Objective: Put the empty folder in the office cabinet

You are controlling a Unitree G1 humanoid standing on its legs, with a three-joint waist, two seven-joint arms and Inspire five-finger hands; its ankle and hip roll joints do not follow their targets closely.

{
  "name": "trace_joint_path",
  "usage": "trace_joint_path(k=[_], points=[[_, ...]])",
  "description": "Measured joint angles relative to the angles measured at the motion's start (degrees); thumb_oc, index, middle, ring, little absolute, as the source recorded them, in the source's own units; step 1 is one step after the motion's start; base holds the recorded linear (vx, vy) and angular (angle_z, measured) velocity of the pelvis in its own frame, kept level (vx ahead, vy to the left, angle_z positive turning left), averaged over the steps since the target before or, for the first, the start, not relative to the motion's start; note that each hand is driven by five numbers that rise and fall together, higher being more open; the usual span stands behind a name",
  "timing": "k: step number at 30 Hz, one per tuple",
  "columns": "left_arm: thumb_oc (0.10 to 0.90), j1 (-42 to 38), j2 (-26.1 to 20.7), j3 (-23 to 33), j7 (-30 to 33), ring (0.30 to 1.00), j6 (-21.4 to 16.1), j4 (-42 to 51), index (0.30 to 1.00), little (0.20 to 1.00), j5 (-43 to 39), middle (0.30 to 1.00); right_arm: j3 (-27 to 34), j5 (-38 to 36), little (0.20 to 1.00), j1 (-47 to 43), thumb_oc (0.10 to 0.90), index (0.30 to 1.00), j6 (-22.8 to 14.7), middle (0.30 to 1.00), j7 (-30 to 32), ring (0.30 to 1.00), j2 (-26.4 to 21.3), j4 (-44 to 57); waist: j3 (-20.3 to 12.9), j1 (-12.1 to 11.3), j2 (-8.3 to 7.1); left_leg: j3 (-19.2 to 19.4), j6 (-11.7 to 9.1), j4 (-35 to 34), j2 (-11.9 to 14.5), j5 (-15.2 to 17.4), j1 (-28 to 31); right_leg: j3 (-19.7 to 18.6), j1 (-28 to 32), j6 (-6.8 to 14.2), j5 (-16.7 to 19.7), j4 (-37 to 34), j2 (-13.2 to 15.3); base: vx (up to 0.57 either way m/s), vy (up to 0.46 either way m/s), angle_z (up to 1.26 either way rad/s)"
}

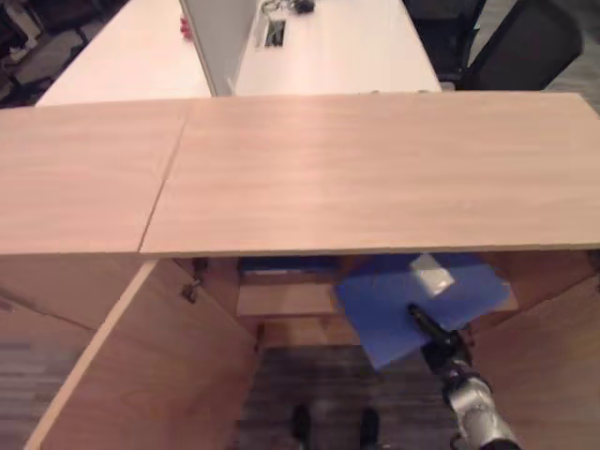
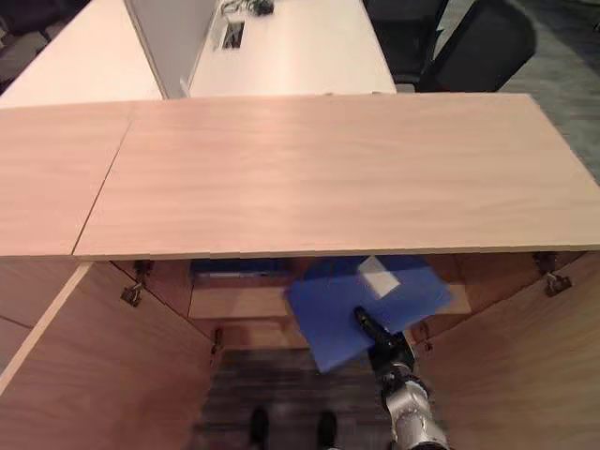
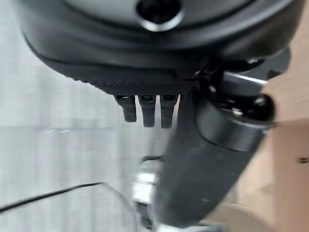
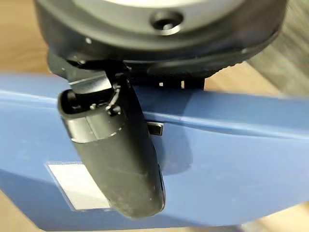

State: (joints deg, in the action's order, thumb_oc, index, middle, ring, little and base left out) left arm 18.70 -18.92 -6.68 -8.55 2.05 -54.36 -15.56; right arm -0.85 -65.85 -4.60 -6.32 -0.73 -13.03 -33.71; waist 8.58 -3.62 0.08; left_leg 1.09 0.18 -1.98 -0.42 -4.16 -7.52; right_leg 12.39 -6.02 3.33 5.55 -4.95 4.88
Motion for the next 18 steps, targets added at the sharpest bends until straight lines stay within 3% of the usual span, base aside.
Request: trace_joint_path(k=[2,4,6,8,10,14,18], points=[[0.8,-0.94,1.18,0.04,1.63,0.9,-0.99,-2.22,0.9,0.9,-0.01,0.9,1.4,-5.22,0.3,-4.48,0.4,0.3,-3.14,0.3,-0.03,0.3,2.94,0.09,0.77,0.12,-0.41,-0.15,-0.5,0.92,0.1,-0.1,-3.92,0.56,-3.38,-0.19,0.5,0.32,0.1,-0.07,0.001,0.02],[0.8,-3.32,2.03,-0.01,3.29,0.9,-0.77,-1.71,0.9,0.9,0.03,0.9,4.52,-11.6,0.3,-10.43,0.4,0.3,-7.21,0.3,0.01,0.3,4.79,1.45,4.08,-0.31,-0.35,-0.87,-0.78,1.1,-0.03,-1.46,-7.36,1.56,-6.21,-0.28,2.0,0.21,0.02,-0.06,-0.018,0.21],[0.8,-3.77,2.53,0.36,4.71,0.9,-1.37,-0.81,0.9,0.9,-0.28,0.9,6.95,-14.94,0.3,-13.13,0.4,0.3,-9.87,0.3,0.34,0.3,5.57,1.97,5.77,-2.43,-0.02,-1.87,-0.62,0.95,-0.06,-2.18,-8.58,2.52,-6.91,-0.44,2.13,0.28,0.22,-0.1,-0.028,0.2],[0.8,-4.68,3.78,2.1,6.86,0.9,-3.39,0.41,0.9,0.9,-2.91,0.9,10.39,-18.68,0.3,-16.56,0.4,0.3,-15.01,0.3,0.51,0.3,7.14,6.15,7.38,-2.95,0.26,-3.04,-1.32,2.46,-0.37,-1.93,-12.22,3.59,-9.65,-0.57,2.22,0.75,0.06,-0.07,-0.016,0.29],[0.8,-8.15,4.08,1.72,8.63,0.9,-3.15,-1.98,0.9,0.9,-4.34,0.9,12.2,-22.23,0.3,-22.87,0.4,0.3,-20.05,0.3,1.07,0.3,6.89,6.76,10.38,-3.52,0.5,-4.43,-0.94,2.55,-0.52,-3.16,-14.58,5.18,-11.79,-0.91,2.2,1.72,0.13,-0.07,-0.023,0.37],[0.8,-9.1,4.04,-0.41,10.22,0.9,-3.91,-2.41,0.9,0.9,-3.88,0.9,12.23,-22.69,0.3,-26.67,0.4,0.3,-23.72,0.3,2.34,0.3,6.66,6.78,12.07,-4.61,-0.13,-5.41,-0.66,2.68,-0.7,-3.56,-16.31,5.95,-13.86,-0.78,1.2,3.35,0.62,-0.04,-0.039,0.12],[0.8,-11.4,3.26,-0.98,11.03,0.9,-4.68,-1.3,0.9,0.9,-3.76,0.9,11.19,-23.13,0.3,-30.27,0.4,0.3,-24.82,0.3,4.33,0.3,4.64,6.36,13.81,-6.38,-0.95,-6.2,-0.58,2.67,-0.93,-3.64,-18.2,6.3,-15.74,-0.56,0.61,4.15,0.96,-0.03,-0.055,0.1]])
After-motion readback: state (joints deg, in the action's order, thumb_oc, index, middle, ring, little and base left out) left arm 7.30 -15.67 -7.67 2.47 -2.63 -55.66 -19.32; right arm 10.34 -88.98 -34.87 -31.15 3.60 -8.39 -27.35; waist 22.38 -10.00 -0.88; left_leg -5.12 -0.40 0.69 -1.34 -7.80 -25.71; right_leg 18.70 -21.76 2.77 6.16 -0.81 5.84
